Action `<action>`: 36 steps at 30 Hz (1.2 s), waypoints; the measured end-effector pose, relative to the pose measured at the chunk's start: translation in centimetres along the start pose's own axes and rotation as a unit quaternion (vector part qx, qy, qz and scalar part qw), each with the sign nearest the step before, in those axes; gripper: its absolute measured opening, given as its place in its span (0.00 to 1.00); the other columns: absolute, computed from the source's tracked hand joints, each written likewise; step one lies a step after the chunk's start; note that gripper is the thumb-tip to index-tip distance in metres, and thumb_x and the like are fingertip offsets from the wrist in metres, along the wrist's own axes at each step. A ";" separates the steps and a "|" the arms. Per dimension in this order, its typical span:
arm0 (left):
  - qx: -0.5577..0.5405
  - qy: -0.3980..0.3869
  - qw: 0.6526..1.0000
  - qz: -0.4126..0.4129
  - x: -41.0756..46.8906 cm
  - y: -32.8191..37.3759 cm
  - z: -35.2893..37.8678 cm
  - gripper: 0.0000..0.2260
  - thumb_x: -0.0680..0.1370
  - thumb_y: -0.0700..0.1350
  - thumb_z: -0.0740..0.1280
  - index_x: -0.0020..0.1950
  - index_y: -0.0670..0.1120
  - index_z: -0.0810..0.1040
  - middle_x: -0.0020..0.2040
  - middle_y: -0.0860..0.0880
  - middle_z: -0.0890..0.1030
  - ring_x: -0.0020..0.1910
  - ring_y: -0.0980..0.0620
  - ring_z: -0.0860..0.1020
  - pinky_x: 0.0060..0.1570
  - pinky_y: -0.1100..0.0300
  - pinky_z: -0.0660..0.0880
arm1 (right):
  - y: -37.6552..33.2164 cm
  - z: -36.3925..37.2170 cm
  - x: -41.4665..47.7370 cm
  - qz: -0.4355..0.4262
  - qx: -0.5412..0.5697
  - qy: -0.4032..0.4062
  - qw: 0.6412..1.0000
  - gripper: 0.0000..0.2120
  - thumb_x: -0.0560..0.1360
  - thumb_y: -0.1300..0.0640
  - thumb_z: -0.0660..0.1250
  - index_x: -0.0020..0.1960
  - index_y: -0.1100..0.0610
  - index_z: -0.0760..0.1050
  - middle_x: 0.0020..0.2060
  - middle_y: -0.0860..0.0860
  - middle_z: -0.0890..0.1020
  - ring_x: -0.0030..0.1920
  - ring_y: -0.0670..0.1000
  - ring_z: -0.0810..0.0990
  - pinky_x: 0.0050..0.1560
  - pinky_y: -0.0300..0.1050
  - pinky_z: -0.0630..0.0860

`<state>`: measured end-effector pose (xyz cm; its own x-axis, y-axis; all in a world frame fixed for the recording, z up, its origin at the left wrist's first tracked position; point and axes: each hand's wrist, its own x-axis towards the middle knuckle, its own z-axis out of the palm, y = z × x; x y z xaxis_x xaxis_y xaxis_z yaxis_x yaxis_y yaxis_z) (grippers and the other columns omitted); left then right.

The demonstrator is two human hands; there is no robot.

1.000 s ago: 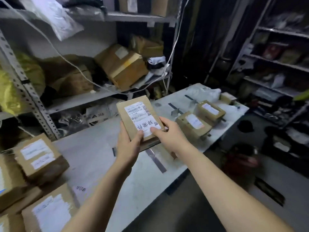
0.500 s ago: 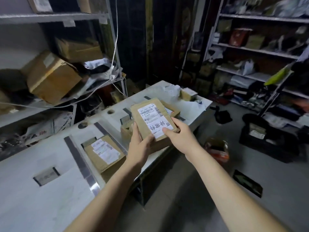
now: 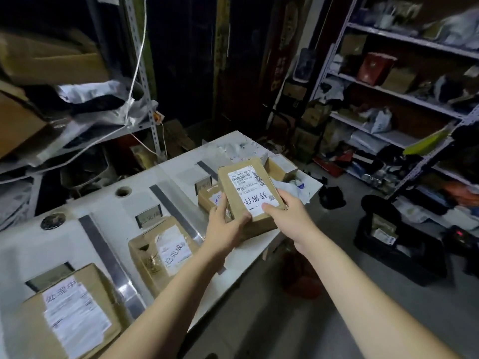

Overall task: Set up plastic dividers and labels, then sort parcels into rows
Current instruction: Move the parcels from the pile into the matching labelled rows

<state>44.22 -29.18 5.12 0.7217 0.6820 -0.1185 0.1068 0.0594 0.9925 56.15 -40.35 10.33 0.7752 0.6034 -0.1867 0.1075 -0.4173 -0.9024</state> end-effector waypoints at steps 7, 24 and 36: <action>0.043 0.073 0.996 -0.034 7.0 -1.4 1.7 0.27 0.75 0.49 0.72 0.69 0.64 0.65 0.66 0.59 0.77 0.65 0.55 0.77 0.60 0.56 0.77 | 1.2 0.5 10.6 0.012 -0.045 -0.103 0.994 0.19 0.80 0.58 0.68 0.68 0.44 0.75 0.53 0.38 0.84 0.55 0.39 0.80 0.54 0.39 0.77; 0.259 0.285 0.910 -0.152 10.0 0.0 4.5 0.30 0.81 0.51 0.68 0.81 0.46 0.61 0.76 0.51 0.69 0.73 0.50 0.70 0.66 0.59 0.67 | 2.0 2.6 21.1 -0.162 -0.246 -0.200 0.935 0.25 0.76 0.52 0.71 0.72 0.50 0.72 0.65 0.49 0.79 0.66 0.56 0.73 0.60 0.47 0.71; 0.530 0.432 0.668 -0.293 -16.3 4.3 -13.0 0.30 0.79 0.60 0.64 0.78 0.49 0.65 0.75 0.49 0.70 0.73 0.45 0.68 0.68 0.51 0.68 | -8.9 17.9 1.9 -0.499 -0.373 -0.354 0.697 0.30 0.79 0.42 0.64 0.78 0.48 0.64 0.76 0.47 0.68 0.75 0.53 0.63 0.72 0.53 0.63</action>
<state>24.01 -30.59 11.67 -0.2723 0.9615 0.0381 0.9529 0.2640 0.1493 45.51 -23.34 11.03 -0.3907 0.9205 0.0063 0.8728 0.3725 -0.3155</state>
